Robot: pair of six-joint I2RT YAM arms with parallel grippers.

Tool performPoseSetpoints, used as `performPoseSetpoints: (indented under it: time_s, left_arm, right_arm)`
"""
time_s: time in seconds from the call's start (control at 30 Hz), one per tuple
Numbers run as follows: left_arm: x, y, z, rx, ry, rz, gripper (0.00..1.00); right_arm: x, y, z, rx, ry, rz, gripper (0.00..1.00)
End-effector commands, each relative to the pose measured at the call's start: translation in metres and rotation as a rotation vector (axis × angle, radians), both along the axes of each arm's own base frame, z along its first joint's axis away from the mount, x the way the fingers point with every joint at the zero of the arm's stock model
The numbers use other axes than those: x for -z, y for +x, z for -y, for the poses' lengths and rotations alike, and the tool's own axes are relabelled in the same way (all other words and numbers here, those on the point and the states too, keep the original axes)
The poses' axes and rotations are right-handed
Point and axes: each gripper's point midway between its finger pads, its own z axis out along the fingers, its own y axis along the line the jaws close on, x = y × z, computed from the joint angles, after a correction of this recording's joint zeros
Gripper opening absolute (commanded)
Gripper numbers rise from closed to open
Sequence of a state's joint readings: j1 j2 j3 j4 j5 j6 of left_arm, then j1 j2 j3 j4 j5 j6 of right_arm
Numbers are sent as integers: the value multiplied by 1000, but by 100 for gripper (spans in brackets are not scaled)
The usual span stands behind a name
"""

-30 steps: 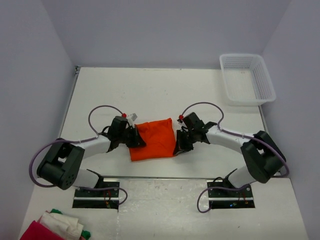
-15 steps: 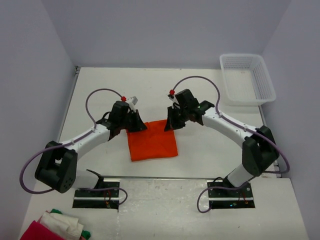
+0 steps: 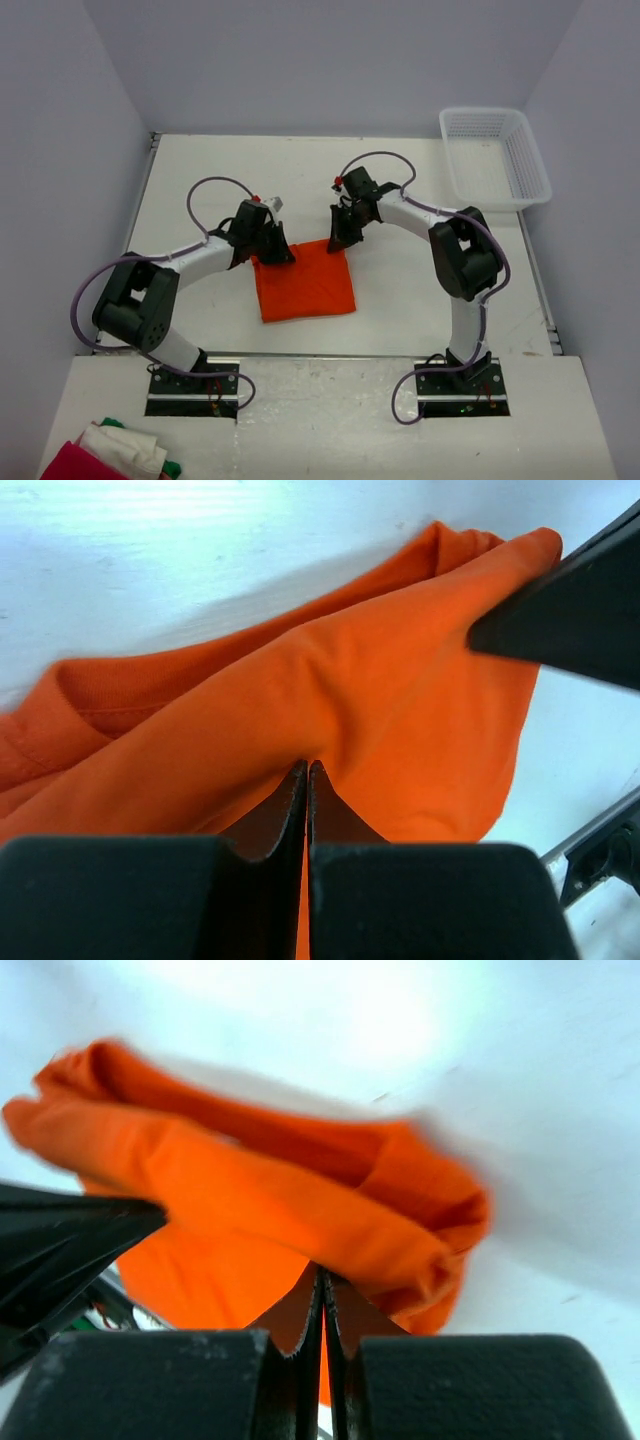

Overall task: Fold and stack the t-shirts
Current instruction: Smooth out wrinkles on the folded tshirt

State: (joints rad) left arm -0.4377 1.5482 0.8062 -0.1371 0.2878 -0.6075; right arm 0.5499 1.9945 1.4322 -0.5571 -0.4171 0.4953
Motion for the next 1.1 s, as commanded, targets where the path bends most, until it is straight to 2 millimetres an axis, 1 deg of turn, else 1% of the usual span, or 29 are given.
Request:
performPoseSetpoints:
  time_s: [0.0,0.07,0.1,0.13,0.2,0.4,0.53,0.6,0.63,0.77,0.8,0.93,1.0,1.07]
  left_arm:
    - [-1,19,-15,-44,39,34,0]
    - [4,19,-24,-67,57,17,0]
    - [7,23,-34,-96,71,10,0]
    - [8,23,-39,-110,81,2,0]
    - [13,26,-55,-157,111,-3,0]
    - [28,26,-83,-229,206,-15,0]
    - [42,24,-94,-264,240,-47,0]
    - [51,21,-102,-289,268,-67,0]
    - [56,16,-104,-294,274,-82,0]
    - [67,10,-118,-358,286,-107,0]
    - [69,9,-120,-362,289,-113,0]
    - [75,7,-124,-369,295,-134,0]
    - [78,7,-123,-377,291,-142,0]
    - [78,7,-123,-382,292,-144,0]
  right_arm:
    - [7,23,15,44,-12,-34,0]
    - [13,26,22,60,-28,-75,0]
    - [17,29,26,69,-34,-94,0]
    - [25,30,30,74,-54,-111,0]
    - [30,29,35,77,-68,-131,0]
    - [47,16,37,67,-63,-212,0]
    - [55,13,41,87,-83,-225,0]
    - [56,11,43,103,-88,-225,0]
    - [55,11,43,106,-86,-220,0]
    - [59,10,50,129,-102,-228,0]
    - [61,8,52,137,-103,-242,0]
    - [67,7,57,163,-105,-254,0]
    - [68,6,60,173,-110,-255,0]
    - [67,9,67,206,-115,-252,0]
